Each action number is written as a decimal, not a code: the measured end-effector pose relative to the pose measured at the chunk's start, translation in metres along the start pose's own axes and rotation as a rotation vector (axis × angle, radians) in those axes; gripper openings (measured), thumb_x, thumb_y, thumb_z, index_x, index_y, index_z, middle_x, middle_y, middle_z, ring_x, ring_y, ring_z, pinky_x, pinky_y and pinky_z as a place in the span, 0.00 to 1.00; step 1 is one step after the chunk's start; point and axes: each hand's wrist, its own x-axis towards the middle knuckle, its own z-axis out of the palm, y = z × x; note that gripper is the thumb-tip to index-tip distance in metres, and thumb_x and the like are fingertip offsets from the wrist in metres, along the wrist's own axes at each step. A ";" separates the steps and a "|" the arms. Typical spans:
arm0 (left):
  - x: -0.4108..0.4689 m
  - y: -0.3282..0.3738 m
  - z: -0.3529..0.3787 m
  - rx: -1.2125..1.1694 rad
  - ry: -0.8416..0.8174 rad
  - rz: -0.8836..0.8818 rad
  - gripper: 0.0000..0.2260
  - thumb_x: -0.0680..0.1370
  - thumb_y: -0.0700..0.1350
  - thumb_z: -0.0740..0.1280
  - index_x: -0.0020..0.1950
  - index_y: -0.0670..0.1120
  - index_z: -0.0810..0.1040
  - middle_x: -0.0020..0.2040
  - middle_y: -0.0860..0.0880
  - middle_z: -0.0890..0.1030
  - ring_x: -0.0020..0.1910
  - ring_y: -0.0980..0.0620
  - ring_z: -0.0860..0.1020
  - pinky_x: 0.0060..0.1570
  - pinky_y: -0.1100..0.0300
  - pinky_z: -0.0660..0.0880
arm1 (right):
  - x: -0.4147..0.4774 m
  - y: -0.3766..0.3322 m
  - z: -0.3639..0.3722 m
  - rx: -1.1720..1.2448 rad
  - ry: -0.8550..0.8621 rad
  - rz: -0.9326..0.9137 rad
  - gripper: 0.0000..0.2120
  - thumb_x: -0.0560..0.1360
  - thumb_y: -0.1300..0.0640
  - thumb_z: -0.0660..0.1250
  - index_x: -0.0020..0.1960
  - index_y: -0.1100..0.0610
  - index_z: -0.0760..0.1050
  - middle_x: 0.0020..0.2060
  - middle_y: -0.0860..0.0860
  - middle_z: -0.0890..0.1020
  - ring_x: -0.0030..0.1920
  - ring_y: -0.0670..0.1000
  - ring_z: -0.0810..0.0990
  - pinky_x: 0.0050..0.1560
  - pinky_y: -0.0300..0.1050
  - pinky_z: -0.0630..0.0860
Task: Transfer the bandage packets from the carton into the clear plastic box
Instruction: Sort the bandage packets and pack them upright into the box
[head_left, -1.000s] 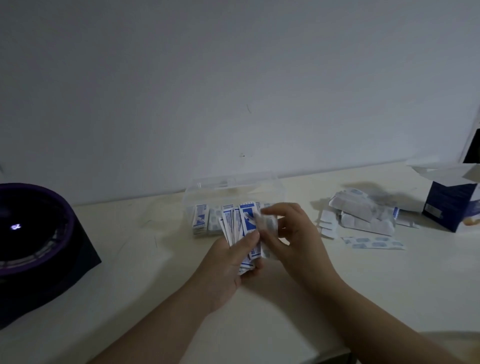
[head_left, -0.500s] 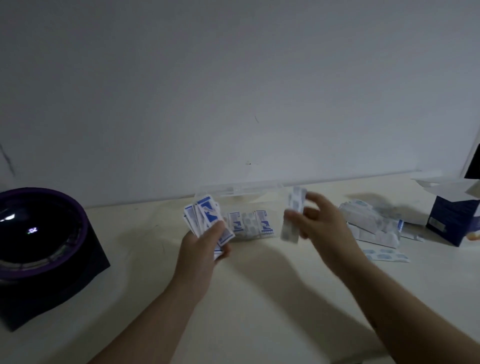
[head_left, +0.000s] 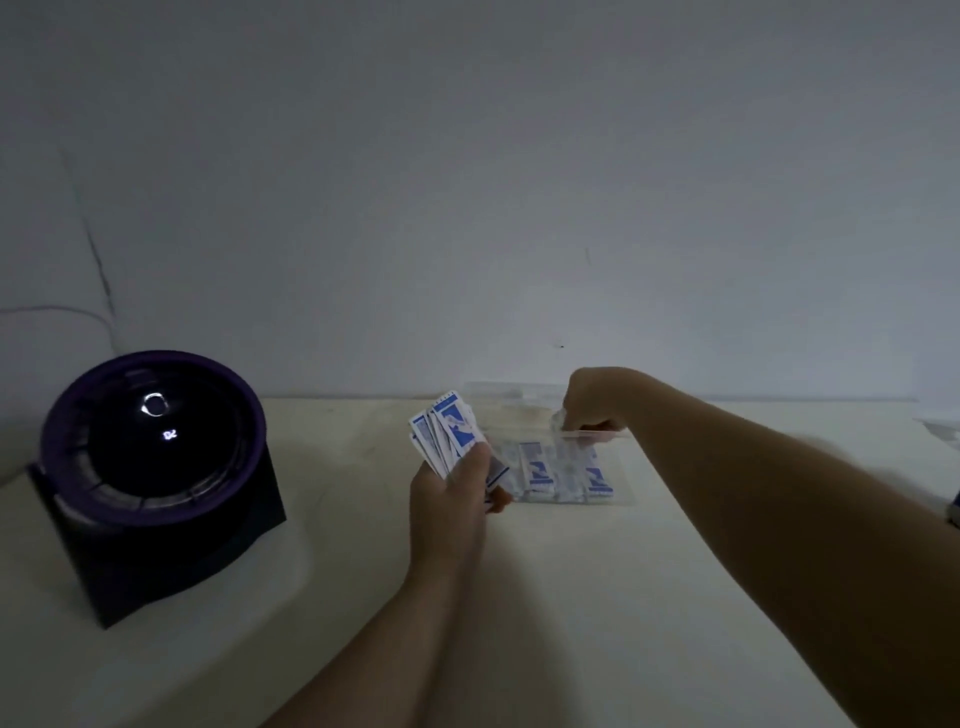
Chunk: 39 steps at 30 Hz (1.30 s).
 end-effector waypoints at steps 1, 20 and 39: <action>0.001 0.000 -0.001 -0.012 0.004 0.001 0.10 0.76 0.36 0.62 0.35 0.45 0.74 0.26 0.51 0.74 0.25 0.53 0.71 0.27 0.62 0.70 | 0.002 -0.003 0.002 0.000 -0.038 0.021 0.10 0.73 0.69 0.66 0.53 0.64 0.73 0.36 0.55 0.75 0.36 0.51 0.76 0.34 0.39 0.78; -0.006 0.005 -0.001 -0.027 -0.057 -0.014 0.08 0.78 0.37 0.63 0.39 0.44 0.76 0.26 0.53 0.77 0.24 0.57 0.72 0.26 0.62 0.72 | 0.004 -0.005 0.007 -0.240 -0.119 0.056 0.08 0.76 0.63 0.64 0.54 0.64 0.75 0.36 0.51 0.77 0.31 0.45 0.72 0.28 0.32 0.70; -0.032 -0.003 0.014 0.021 -0.435 -0.384 0.08 0.79 0.39 0.62 0.56 0.45 0.77 0.47 0.43 0.83 0.42 0.48 0.82 0.34 0.58 0.79 | -0.073 0.064 0.105 1.301 0.020 -0.317 0.14 0.71 0.54 0.72 0.40 0.65 0.75 0.42 0.69 0.78 0.42 0.61 0.77 0.52 0.62 0.74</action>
